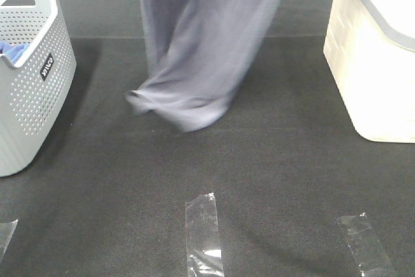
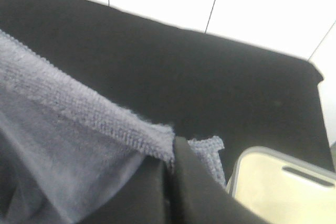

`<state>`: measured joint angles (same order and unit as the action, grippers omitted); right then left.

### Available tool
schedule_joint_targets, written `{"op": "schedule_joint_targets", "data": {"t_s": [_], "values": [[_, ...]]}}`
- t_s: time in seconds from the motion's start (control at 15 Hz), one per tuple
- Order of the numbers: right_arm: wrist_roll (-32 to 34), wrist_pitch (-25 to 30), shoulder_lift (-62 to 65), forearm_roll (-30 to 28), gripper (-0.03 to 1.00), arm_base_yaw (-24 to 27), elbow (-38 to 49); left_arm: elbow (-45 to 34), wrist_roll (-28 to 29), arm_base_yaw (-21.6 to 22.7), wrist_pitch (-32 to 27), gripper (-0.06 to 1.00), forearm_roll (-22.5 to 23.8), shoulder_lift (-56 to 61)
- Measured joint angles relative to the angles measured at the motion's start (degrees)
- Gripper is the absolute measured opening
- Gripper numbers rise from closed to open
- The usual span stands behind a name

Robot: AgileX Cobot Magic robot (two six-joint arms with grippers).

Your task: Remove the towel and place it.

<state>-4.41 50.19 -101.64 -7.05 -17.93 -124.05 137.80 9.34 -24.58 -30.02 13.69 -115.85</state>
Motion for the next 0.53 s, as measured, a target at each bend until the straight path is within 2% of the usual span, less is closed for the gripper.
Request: {"op": "schedule_joint_targets", "data": {"t_s": [0.13,0.2,0.33,0.4,0.53], "values": [[-0.1,-0.7,0.0,0.0,0.00,0.0,-1.3,2.2,-0.1,0.0,-1.7,0.00,0.2,0.1],[-0.2,-0.3,-0.1,0.0,0.00,0.0,-1.3,2.6,-0.1,0.0,-4.4,0.00,0.2,0.2],[-0.2,2.2,-1.0,0.2,0.00,-0.1,-1.3,2.8,-0.1,0.0,-13.3,0.00,0.4,-0.3],[-0.2,4.5,-2.9,0.7,0.00,-0.1,-1.3,2.9,-0.1,-0.1,-19.7,0.00,1.5,-1.9],[-0.2,5.8,-5.8,1.1,0.00,-0.2,-1.3,2.9,-0.1,-0.1,-24.2,0.00,3.6,-4.8]]}}
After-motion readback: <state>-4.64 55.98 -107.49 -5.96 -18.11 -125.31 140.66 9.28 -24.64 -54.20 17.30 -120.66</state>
